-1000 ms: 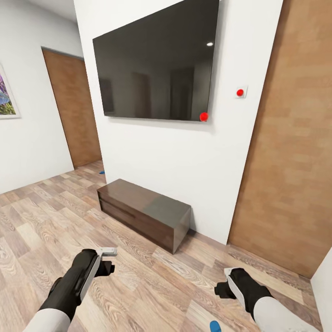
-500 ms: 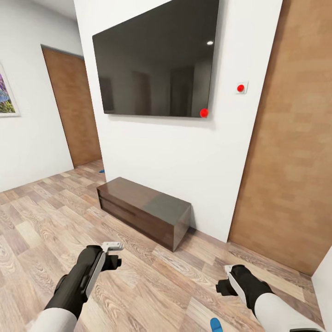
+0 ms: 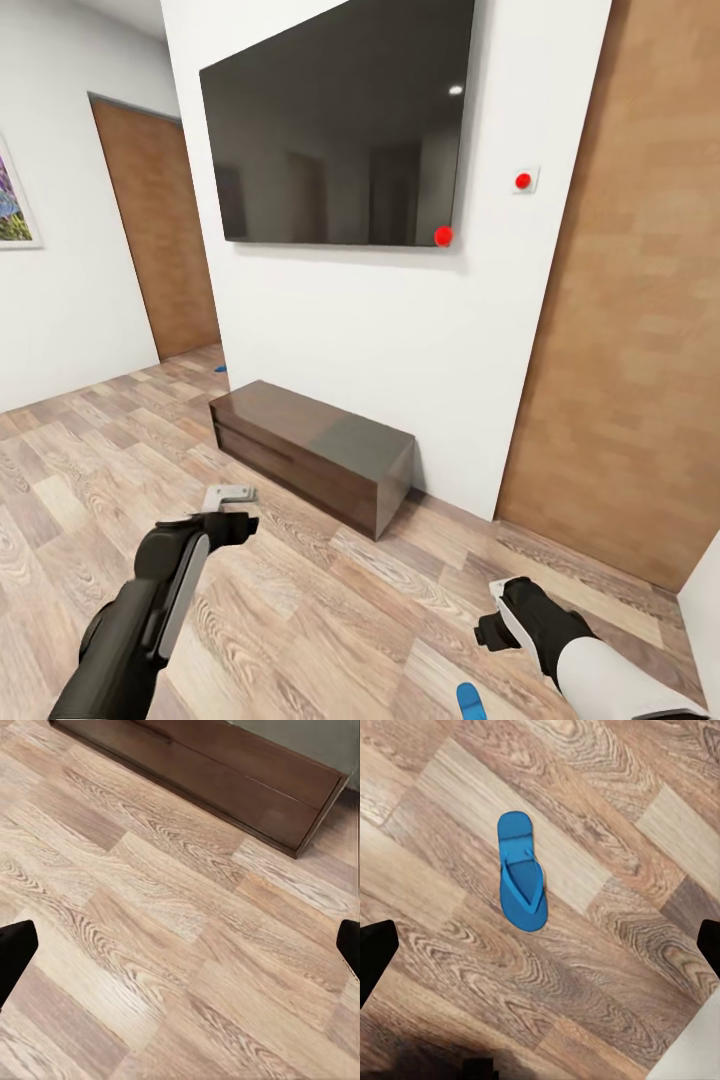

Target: In the bedroom, move the book from the bed onto either nightstand, and place the two sandals side by side next to the bed.

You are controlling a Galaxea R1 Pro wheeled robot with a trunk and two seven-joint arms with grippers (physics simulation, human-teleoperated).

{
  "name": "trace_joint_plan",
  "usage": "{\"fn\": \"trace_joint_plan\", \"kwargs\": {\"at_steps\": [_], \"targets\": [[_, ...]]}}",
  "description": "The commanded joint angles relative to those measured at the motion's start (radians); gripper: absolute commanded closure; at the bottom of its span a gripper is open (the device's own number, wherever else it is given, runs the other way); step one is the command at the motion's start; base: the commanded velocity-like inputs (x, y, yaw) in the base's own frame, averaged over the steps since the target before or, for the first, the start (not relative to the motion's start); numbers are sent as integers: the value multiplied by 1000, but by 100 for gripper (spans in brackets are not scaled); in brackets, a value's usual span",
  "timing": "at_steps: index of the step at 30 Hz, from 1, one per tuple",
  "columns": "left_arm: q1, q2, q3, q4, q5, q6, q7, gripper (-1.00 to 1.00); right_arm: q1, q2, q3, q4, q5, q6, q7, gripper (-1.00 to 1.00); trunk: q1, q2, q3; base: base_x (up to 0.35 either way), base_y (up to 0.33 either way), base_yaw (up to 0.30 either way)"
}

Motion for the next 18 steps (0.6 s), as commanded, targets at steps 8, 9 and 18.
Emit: {"fn": "trace_joint_plan", "kwargs": {"at_steps": [8, 9, 18], "targets": [[22, -5, -7, -53, 2, 3, 3, -100, 0, -7, 10, 63, 3, -1, 18, -100, 31, -57, -26, 0, 0, 0], [23, -5, -6, -53, 2, 3, 3, -100, 0, -7, 10, 62, 3, -1, 19, -100, 35, -64, -29, 0, 0, 0], [23, -7, -7, -56, 2, -2, 2, -100, 0, -8, 8, 56, 2, -4, 23, -100, 69, -127, -66, 0, 0, 0]]}}
